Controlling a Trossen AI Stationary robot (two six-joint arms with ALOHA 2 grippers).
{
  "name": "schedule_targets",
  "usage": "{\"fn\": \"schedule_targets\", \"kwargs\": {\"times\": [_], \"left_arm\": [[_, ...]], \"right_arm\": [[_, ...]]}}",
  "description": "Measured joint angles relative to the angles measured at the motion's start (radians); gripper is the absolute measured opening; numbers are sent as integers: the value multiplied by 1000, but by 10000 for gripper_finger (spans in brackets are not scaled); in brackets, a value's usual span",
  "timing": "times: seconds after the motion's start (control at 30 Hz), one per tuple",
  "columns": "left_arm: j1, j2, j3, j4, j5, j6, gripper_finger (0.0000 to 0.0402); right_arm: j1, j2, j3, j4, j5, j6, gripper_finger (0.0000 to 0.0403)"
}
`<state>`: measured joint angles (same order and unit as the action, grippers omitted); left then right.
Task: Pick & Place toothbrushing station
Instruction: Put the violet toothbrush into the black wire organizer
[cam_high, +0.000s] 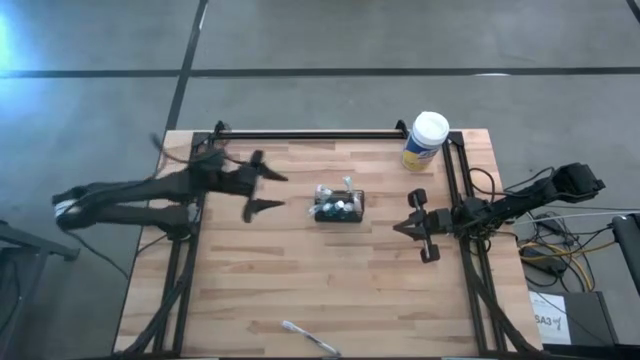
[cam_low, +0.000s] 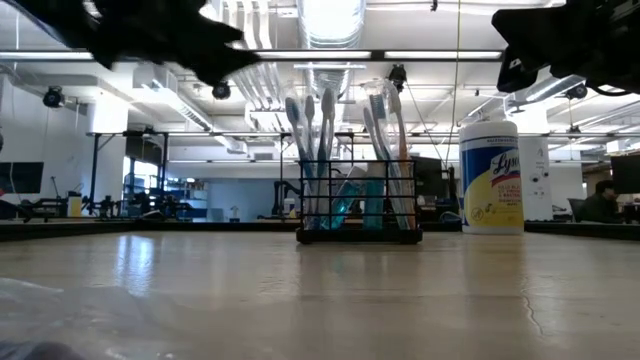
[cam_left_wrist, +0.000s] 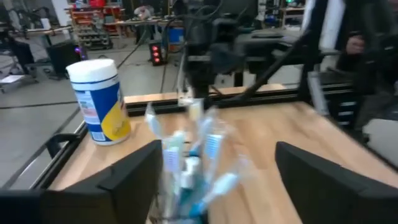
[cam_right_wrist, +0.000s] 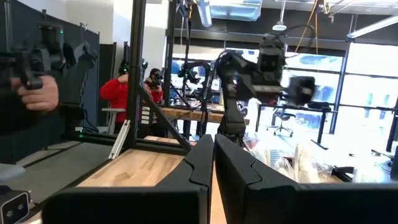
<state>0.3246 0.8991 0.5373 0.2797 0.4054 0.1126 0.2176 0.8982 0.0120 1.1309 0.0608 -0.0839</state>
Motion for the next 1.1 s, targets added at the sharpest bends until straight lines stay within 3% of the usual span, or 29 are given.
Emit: {"fn": "schedule_targets", "kwargs": {"times": [0.1,0.2,0.33,0.4,0.63,0.93,1.1], "left_arm": [[-14,-197,-2,-203,2,-2,266],[-32,-371,-29,-322,-47,-51,188],[-56,-568,-137,-337,-102,-127,54],[-63,-658,-214,-272,-106,-178,16],[-64,-889,-446,-152,-101,-280,5],[-67,-885,-510,-171,-12,-227,3],[-67,-883,-506,-284,-42,-160,4]], "right_arm": [[0,0,0,-4,0,5,12],[0,0,0,-5,0,6,12],[0,0,0,-5,1,6,12],[0,0,0,-4,13,6,12],[0,0,0,-2,21,6,12],[0,2,0,-34,21,105,12],[-1,2,0,-65,80,142,12]]}}
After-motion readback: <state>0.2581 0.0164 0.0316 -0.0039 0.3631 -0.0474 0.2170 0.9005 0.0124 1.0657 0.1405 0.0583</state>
